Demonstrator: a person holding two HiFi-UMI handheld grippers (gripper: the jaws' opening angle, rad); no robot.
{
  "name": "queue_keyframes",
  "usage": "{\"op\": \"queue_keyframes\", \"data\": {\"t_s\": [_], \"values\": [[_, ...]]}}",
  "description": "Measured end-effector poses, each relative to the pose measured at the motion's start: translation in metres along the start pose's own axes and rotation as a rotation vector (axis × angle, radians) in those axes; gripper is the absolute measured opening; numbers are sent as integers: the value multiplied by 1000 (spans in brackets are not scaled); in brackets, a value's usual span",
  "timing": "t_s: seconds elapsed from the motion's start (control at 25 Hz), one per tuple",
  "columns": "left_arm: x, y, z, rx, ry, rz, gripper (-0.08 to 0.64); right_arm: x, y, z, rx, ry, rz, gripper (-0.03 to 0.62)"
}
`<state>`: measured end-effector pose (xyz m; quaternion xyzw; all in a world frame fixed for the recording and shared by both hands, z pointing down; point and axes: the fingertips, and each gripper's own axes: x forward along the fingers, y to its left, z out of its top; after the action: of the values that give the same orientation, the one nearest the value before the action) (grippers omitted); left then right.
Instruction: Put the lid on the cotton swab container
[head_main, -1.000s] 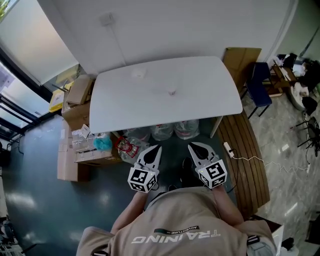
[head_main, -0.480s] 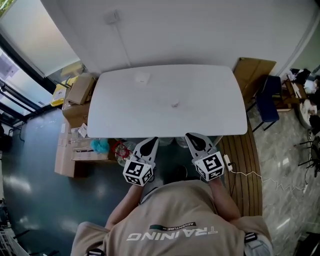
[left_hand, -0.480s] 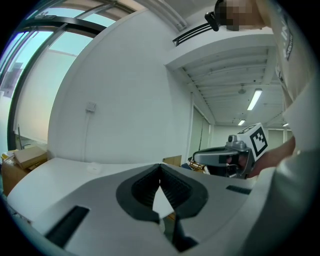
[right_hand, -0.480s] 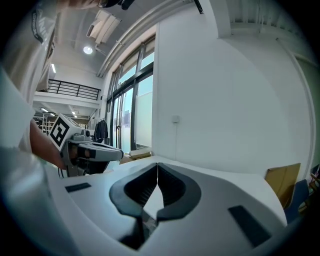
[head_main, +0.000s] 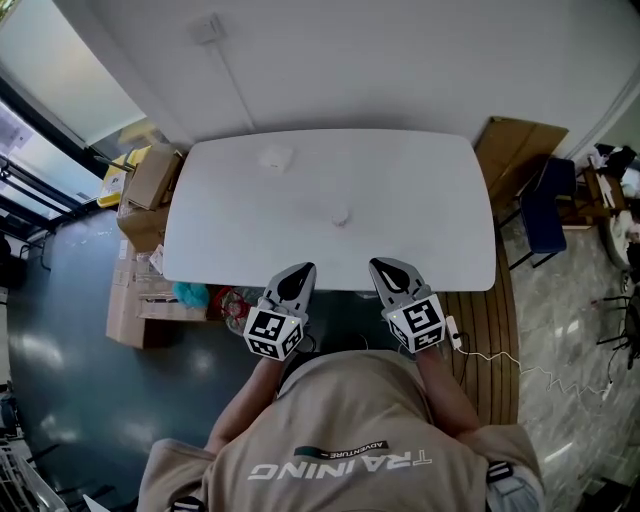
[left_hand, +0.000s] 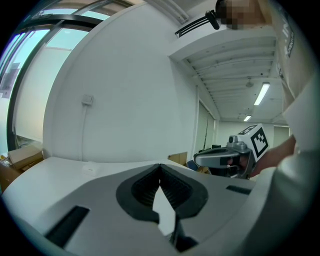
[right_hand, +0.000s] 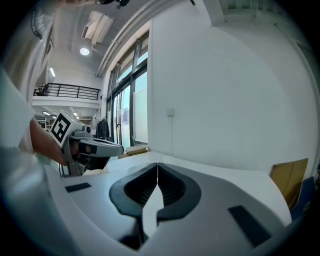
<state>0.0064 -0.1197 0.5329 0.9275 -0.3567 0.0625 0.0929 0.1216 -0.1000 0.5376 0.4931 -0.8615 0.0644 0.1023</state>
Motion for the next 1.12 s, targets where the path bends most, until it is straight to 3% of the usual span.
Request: {"op": "queue_keyframes", "data": {"t_s": [0.48, 0.88, 1.12], "values": [[36, 38, 6, -9, 34, -1, 14, 50, -22, 6, 18, 26, 26, 18], [78, 74, 8, -2, 63, -131, 14, 93, -44, 12, 5, 115, -54, 18], [92, 97, -9, -14, 115, -178, 14, 116, -51, -8, 37, 203, -85, 18]]}}
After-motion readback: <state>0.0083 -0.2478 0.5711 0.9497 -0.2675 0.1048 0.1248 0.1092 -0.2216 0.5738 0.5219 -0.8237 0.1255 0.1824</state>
